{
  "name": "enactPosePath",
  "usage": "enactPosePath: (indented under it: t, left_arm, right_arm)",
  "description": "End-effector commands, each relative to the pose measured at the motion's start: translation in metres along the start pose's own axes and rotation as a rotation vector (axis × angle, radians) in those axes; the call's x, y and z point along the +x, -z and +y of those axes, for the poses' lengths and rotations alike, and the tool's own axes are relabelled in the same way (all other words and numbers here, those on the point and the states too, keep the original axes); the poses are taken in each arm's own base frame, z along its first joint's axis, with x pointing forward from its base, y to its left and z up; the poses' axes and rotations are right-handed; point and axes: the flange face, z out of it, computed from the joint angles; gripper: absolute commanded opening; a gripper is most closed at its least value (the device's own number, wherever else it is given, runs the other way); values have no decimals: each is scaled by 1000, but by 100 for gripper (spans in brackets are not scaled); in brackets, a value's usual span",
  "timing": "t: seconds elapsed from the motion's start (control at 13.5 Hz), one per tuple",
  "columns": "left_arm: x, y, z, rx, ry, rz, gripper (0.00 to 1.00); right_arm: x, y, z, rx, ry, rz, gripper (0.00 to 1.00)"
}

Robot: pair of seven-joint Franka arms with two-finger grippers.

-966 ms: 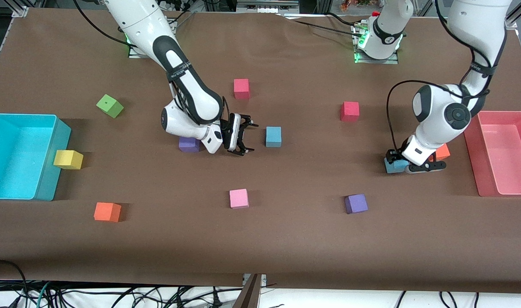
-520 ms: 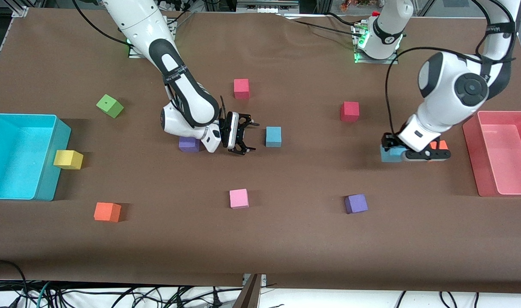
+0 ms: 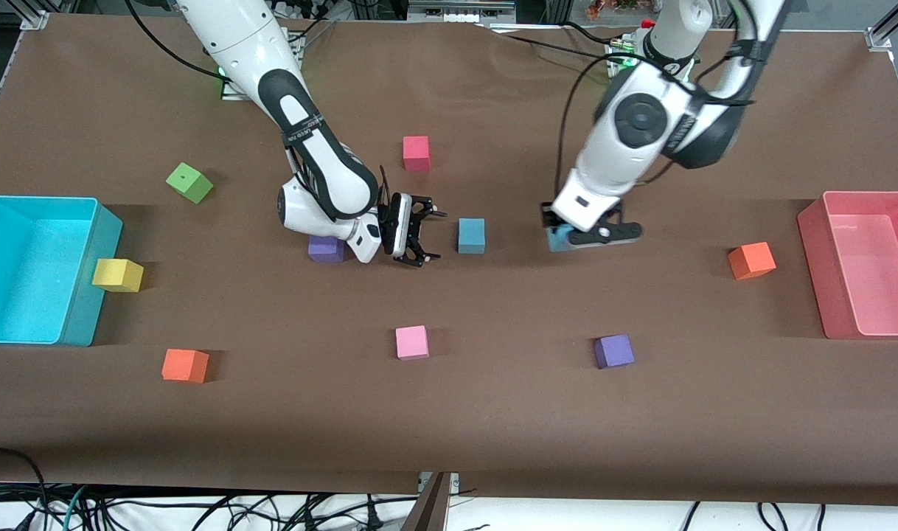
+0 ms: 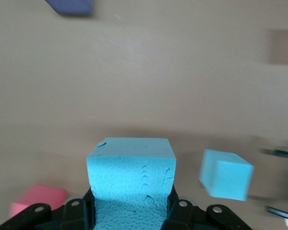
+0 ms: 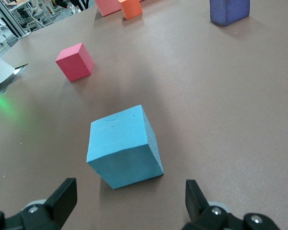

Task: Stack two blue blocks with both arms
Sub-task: 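Carry the held cube with the left gripper over the placed cube, then lower the cube onto the placed cube and open the left gripper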

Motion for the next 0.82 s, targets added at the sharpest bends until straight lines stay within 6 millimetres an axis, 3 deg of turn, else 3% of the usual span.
enactPosePath:
  t: [0.0,0.15,0.3,0.37,0.74]
  left_arm:
    - [-13,-18,53,-18,83,-36,0]
    - [-24,-38,88,-64,151,-62,0]
    - [-37,-65,114,-78,166,-69,0]
    - [-39,-68,122,-82,174,-67,0]
    - [-41,-78,128,-81,132,-43,0]
  right_arm:
    - [-2,1,-3,3,8,19,100]
    - [-2,1,-3,3,7,20,100]
    - [-2,1,-3,3,7,20,100]
    - [-2,1,-3,3,8,19,100]
    - [-2,1,-3,3,8,19,100]
